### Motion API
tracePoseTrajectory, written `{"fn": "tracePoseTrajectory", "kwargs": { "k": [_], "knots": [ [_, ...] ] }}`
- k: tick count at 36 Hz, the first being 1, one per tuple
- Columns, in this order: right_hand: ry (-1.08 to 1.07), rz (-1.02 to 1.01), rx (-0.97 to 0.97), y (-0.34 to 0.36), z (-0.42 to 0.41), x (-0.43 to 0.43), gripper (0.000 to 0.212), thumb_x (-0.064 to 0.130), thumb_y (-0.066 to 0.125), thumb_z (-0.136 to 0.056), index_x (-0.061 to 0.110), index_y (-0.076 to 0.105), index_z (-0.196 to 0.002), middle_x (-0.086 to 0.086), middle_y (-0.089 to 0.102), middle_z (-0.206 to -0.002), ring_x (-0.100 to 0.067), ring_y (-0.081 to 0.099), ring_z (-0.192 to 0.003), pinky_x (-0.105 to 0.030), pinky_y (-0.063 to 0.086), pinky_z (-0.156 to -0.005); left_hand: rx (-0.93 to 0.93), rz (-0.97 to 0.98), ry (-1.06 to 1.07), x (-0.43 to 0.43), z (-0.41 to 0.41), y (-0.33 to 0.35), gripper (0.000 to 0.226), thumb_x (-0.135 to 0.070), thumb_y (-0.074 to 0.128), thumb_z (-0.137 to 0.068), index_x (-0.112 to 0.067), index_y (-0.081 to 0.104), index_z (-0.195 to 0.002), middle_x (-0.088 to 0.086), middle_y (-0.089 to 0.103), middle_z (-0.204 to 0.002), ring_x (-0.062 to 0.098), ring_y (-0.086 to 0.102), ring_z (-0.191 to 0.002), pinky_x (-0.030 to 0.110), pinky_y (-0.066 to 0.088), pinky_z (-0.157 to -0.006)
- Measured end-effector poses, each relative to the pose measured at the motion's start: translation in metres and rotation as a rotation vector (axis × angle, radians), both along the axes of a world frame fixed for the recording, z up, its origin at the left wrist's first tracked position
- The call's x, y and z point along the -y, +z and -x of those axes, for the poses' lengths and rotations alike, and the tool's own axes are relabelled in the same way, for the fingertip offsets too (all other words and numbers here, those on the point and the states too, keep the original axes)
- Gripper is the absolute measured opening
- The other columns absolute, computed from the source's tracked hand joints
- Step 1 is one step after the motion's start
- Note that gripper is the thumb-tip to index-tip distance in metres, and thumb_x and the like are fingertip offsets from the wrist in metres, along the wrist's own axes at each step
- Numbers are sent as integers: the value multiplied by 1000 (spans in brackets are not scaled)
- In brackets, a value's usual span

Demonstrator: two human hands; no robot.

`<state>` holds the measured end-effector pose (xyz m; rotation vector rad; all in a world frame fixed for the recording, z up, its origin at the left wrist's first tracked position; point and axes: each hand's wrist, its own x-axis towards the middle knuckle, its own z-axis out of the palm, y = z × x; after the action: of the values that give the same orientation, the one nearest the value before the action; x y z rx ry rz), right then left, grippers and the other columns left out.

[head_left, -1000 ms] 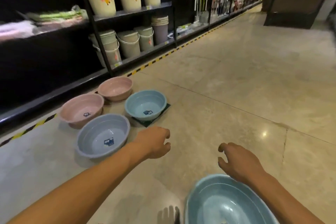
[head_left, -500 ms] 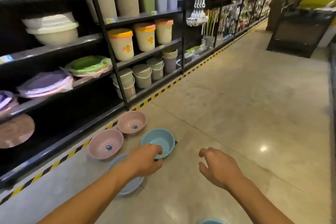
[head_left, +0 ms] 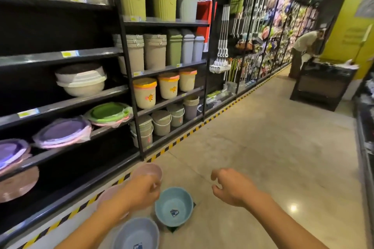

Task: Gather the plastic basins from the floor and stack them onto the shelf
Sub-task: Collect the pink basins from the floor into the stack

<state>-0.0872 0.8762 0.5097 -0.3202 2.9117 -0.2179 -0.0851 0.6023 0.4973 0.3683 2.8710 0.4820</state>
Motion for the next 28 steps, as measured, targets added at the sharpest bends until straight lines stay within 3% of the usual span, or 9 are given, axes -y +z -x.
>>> {"fn": "tracePoseTrajectory", "kwargs": {
  "k": [4, 7, 12, 23, 28],
  "knots": [
    [-25, 17, -20, 13, 51, 20, 39, 35, 49, -97, 18, 57, -131, -8, 62, -129, -27, 60, -117, -37, 50, -94, -5, 8, -13, 24, 56, 18, 27, -33, 53, -96, -30, 59, -123, -16, 53, -109, 1, 53, -93, 14, 41, -68],
    [-43, 23, -33, 21, 84, 31, 40, 35, 50, -97, 18, 57, -132, -8, 61, -131, -27, 59, -120, -36, 48, -96, 22, 24, -18, 35, 98, 26, 32, -37, 50, -94, -33, 58, -125, -13, 61, -116, 7, 58, -100, 22, 47, -80],
    [-66, -3, -74, 30, 133, 34, 40, 41, 51, -95, 23, 57, -131, -4, 64, -129, -27, 61, -117, -40, 52, -93, 18, 74, -44, 41, 155, 29, 32, -41, 48, -93, -36, 57, -124, -10, 64, -121, 15, 61, -105, 34, 51, -87],
    [-58, -26, -90, 27, 237, 8, 40, 39, 51, -96, 24, 58, -132, -2, 63, -129, -24, 59, -118, -35, 48, -88, 36, 37, -65, 17, 256, 22, 35, -46, 52, -93, -35, 57, -125, -12, 62, -119, 9, 58, -98, 27, 46, -81],
    [-25, -40, -102, 24, 296, -23, 39, 40, 51, -96, 25, 57, -132, -2, 64, -129, -25, 60, -116, -35, 49, -88, 20, 16, -22, -6, 304, 20, 37, -49, 53, -91, -36, 58, -125, -13, 64, -114, 9, 62, -98, 34, 54, -89]
  ]
}}
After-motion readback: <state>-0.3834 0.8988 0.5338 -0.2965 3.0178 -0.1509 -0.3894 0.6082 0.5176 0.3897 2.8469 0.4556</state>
